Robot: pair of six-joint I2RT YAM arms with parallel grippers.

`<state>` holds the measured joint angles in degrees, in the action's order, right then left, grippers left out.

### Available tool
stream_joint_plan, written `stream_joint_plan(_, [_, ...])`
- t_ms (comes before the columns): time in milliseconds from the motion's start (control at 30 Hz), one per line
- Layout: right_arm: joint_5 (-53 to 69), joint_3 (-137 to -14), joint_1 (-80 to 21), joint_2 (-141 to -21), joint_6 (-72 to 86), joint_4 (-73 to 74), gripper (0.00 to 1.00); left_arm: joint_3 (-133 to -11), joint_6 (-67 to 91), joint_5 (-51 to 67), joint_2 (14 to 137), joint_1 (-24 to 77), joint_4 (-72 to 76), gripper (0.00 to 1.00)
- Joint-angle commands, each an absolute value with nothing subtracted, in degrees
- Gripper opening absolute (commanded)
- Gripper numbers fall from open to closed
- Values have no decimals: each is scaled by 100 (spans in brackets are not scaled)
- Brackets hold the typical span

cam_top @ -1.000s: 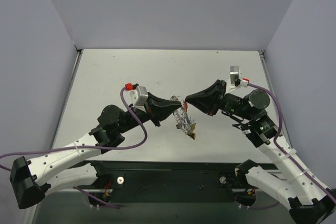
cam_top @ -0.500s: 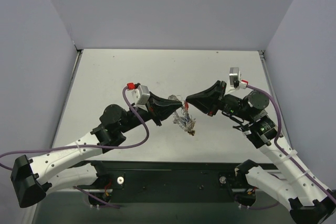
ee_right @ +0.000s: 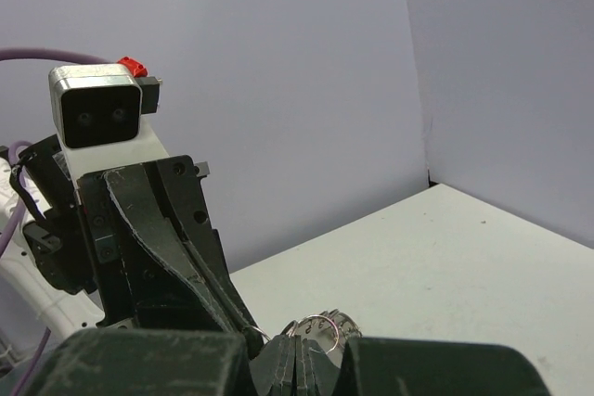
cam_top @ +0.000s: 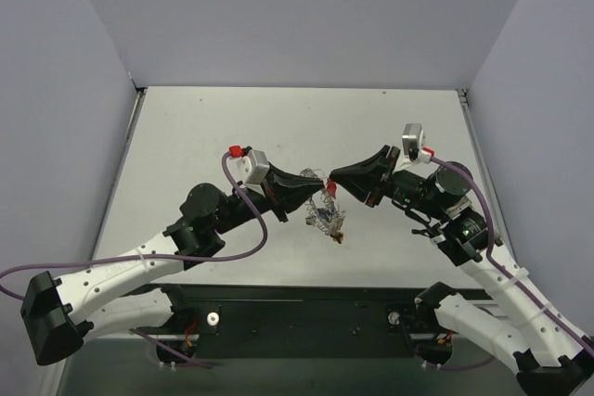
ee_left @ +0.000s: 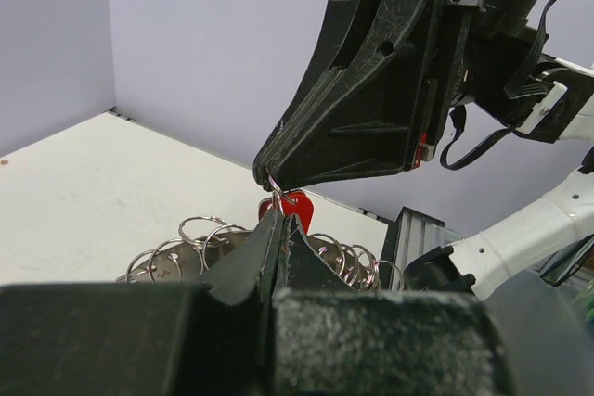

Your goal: Put the keys on the keyring

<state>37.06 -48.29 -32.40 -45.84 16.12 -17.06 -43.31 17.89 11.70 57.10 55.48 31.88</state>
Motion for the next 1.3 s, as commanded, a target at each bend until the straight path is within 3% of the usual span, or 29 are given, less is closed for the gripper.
stream_joint_plan(0, [3270, -4948, -3287, -4579, 1257, -1477, 0, -4755, 1960, 1292, 5590, 5581, 4140, 0])
stream_joint_plan(1267, [2268, -5001, -3946, -4588, 431, -607, 0, -4790, 1951, 1248, 5572, 5572, 4254, 0])
